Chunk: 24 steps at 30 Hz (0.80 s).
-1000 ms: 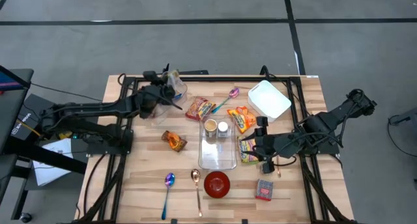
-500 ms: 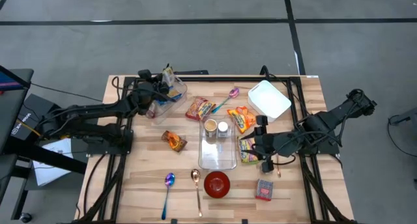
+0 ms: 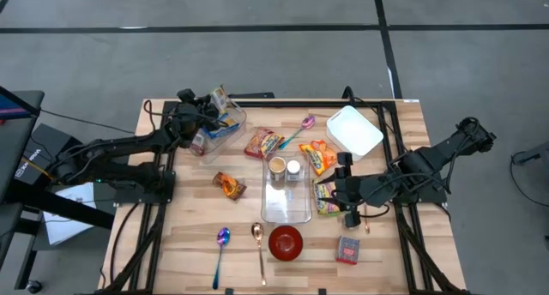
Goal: Pick & Place Food Item
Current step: Put the left green noodle pack into the top transparent bin
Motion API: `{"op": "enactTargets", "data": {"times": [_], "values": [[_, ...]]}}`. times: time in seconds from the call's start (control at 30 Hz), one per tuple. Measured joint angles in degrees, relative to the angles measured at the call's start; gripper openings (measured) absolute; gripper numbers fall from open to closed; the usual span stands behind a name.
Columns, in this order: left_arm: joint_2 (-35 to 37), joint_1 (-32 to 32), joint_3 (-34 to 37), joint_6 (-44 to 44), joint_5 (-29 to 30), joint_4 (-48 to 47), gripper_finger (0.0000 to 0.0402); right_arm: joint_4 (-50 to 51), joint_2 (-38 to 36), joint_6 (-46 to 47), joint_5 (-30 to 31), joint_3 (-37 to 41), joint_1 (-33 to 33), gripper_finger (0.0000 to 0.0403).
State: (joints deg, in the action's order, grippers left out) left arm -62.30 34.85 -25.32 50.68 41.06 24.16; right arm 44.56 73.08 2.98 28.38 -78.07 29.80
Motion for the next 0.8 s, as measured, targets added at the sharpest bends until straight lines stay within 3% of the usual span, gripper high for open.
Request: {"op": "enactTargets", "data": {"times": [0.37,0.67,0.8], "values": [[0.0,2.1,0.6,-4.8,-5.4,-0.9,0.0000,0.0,0.0,0.0,0.0,0.0,0.1,0.0179],[-0.4,3.8,5.0,-4.7,-3.9,1.4,0.0000,0.0,0.0,0.0,0.0,0.0,0.1,0.0179],[-0.3,3.8,6.4,-5.4,-6.0,2.5,0.0000,0.0,0.0,0.0,0.0,0.0,0.1,0.0179]]}}
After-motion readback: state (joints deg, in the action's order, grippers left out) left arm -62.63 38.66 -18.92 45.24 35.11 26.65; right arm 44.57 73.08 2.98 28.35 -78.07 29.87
